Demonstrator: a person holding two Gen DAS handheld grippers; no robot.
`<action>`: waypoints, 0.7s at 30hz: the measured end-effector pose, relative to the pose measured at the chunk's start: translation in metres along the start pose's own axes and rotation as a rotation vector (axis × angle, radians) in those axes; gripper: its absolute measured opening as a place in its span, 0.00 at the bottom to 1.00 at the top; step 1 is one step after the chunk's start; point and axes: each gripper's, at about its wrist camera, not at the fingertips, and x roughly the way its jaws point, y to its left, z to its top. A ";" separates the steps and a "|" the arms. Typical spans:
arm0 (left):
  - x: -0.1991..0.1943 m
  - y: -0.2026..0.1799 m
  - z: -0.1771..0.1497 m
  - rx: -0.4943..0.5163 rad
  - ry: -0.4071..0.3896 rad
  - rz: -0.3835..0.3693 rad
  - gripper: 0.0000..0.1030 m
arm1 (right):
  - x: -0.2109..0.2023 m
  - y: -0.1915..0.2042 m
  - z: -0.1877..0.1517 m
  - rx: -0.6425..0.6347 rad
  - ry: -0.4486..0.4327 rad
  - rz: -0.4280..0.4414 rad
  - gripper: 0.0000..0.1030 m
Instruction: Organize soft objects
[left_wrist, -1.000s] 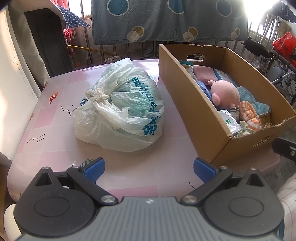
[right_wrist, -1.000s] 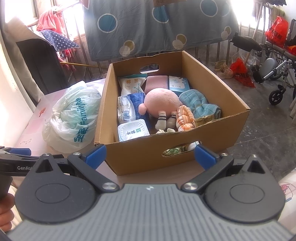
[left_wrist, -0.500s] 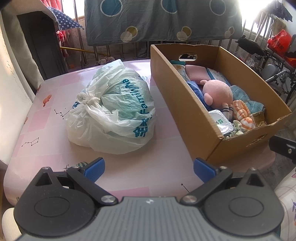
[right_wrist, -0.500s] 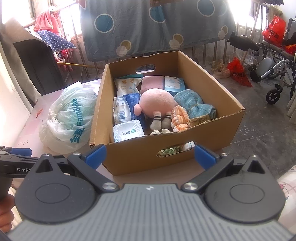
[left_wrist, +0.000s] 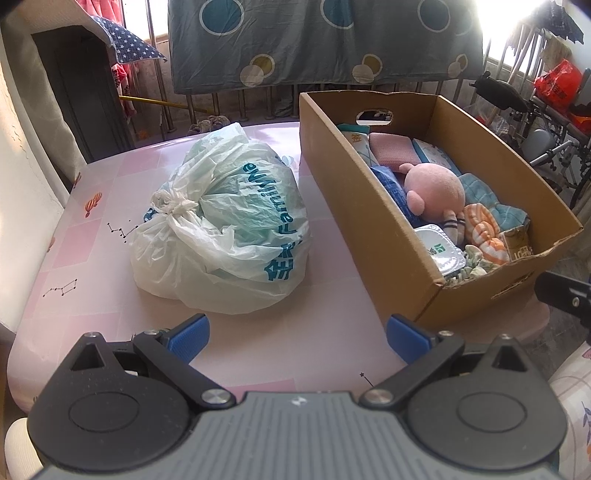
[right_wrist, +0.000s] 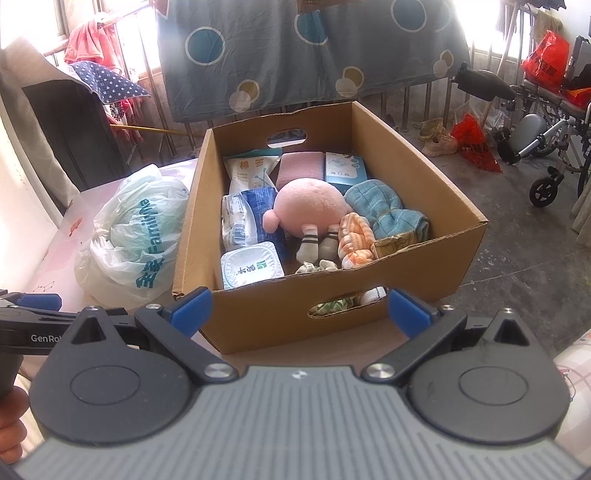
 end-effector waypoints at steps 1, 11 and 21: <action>0.000 0.000 0.000 -0.001 0.001 0.001 0.99 | 0.000 0.000 0.001 -0.001 0.000 0.000 0.99; 0.002 0.003 0.002 -0.013 0.004 0.008 0.99 | 0.005 0.002 0.003 -0.010 0.008 0.003 0.99; 0.005 0.005 0.002 -0.018 0.009 0.010 0.99 | 0.009 0.004 0.004 -0.016 0.015 0.006 0.99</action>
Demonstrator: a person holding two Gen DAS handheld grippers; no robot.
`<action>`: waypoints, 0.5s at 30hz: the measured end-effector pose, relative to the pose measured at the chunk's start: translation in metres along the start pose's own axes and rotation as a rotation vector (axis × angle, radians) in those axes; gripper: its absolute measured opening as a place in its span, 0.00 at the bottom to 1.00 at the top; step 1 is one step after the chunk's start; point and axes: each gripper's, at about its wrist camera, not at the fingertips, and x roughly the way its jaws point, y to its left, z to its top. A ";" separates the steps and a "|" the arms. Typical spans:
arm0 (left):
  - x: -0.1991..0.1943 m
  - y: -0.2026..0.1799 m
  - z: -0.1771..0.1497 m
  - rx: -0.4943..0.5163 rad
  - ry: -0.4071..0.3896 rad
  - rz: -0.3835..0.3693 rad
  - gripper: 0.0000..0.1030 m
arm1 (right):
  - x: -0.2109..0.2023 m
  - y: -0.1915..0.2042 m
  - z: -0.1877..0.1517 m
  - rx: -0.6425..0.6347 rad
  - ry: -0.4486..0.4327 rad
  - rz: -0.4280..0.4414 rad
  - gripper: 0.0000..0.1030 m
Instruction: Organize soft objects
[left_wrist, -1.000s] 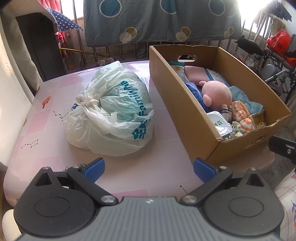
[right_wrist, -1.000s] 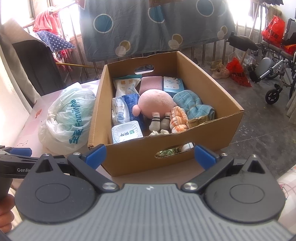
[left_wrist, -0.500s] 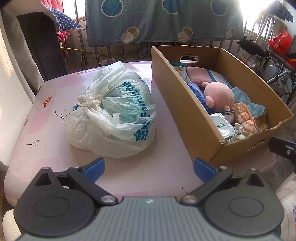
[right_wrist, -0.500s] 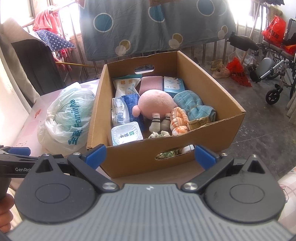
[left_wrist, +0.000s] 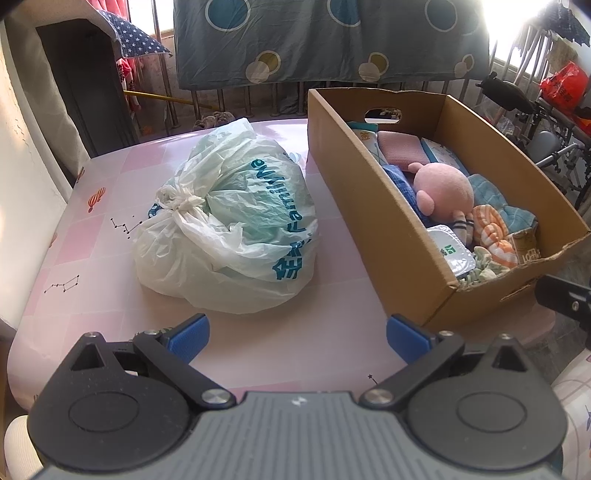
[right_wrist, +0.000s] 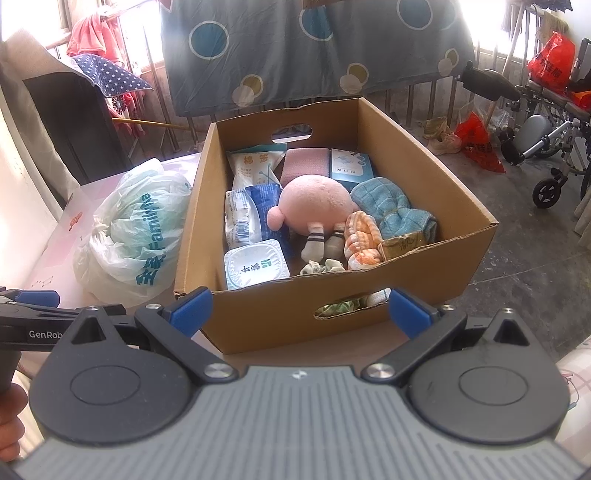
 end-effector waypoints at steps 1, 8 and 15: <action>0.000 0.000 0.000 -0.001 0.000 -0.001 0.99 | 0.001 0.000 0.000 -0.001 0.001 0.000 0.99; 0.002 0.002 0.000 -0.008 0.002 0.003 0.99 | 0.003 0.001 0.001 -0.005 0.002 0.002 0.99; 0.002 0.002 0.000 -0.008 0.002 0.004 0.99 | 0.004 0.002 0.002 -0.008 0.003 0.004 0.99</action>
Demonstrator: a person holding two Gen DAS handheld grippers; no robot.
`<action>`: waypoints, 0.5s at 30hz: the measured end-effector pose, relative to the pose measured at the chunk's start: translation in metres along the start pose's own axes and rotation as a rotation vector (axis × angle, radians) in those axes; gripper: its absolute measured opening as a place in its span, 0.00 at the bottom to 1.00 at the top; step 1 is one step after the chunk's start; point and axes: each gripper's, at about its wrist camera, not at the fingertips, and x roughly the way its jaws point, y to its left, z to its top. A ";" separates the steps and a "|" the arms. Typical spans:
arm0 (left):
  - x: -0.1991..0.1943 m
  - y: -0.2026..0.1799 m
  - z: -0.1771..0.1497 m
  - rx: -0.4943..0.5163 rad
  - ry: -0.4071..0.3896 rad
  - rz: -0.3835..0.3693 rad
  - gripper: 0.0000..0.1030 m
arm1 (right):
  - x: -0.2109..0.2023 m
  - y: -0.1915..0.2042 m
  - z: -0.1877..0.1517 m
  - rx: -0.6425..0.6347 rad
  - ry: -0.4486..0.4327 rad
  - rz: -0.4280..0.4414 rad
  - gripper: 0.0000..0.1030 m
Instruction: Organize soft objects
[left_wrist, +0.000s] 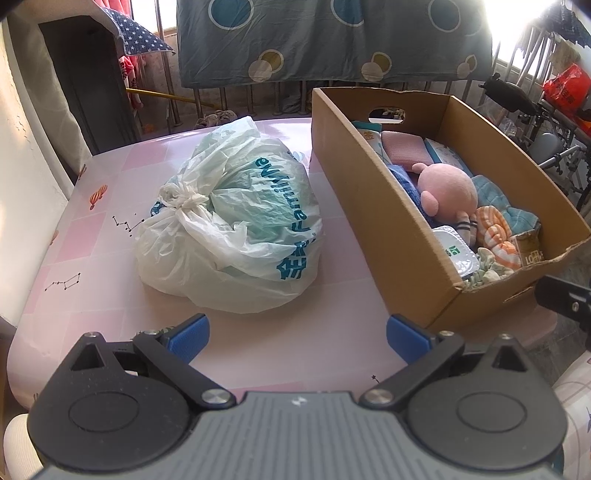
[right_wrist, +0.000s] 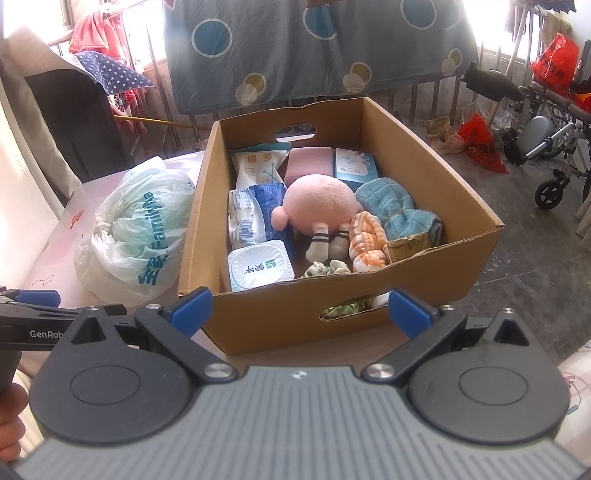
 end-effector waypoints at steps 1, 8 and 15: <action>0.000 0.000 0.000 0.000 0.000 0.000 0.99 | 0.000 0.000 0.000 0.000 0.000 0.000 0.99; 0.000 0.000 0.000 -0.001 0.000 0.000 0.99 | -0.001 0.001 0.000 -0.001 -0.001 -0.001 0.99; -0.002 0.001 0.000 -0.004 -0.002 0.004 0.99 | -0.001 0.001 0.000 -0.002 -0.001 0.002 0.99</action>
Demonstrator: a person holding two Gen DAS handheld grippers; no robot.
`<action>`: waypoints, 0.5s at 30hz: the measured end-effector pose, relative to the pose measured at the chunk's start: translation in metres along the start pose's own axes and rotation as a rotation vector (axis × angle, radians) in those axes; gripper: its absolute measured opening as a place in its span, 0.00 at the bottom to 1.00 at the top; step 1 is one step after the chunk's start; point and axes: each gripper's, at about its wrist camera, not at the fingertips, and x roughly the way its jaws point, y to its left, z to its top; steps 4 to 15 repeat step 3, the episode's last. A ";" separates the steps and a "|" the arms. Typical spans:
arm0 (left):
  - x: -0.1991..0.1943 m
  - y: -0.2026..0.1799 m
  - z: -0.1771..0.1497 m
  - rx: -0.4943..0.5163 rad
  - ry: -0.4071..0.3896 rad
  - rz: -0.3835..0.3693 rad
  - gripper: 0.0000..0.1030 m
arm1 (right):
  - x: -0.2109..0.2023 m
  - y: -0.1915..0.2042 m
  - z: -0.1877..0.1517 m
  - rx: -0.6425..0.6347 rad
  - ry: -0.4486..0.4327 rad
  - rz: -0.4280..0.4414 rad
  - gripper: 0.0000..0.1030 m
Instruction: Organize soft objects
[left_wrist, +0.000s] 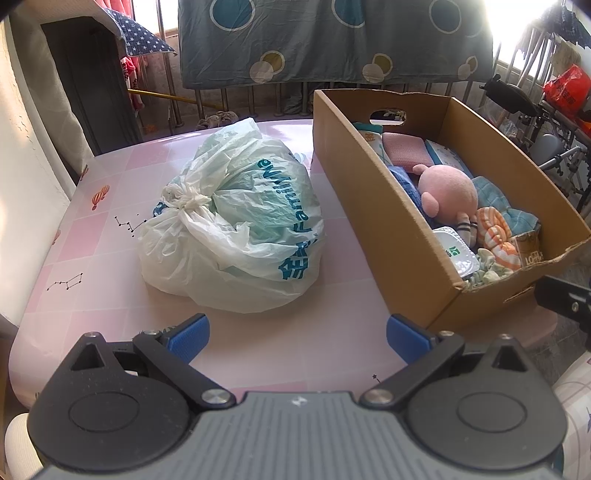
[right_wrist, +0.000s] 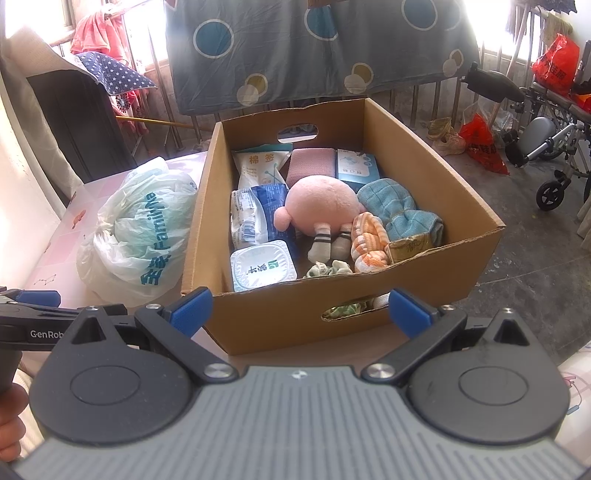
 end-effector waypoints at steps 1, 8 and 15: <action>0.000 0.000 0.000 -0.001 0.001 0.000 0.99 | 0.000 0.000 0.000 -0.001 0.000 0.001 0.99; -0.001 0.000 0.000 -0.001 0.000 0.001 0.99 | 0.000 0.000 0.000 -0.001 -0.001 0.002 0.99; -0.001 0.000 0.000 -0.001 0.000 0.001 0.99 | 0.000 0.000 0.000 -0.001 -0.001 0.002 0.99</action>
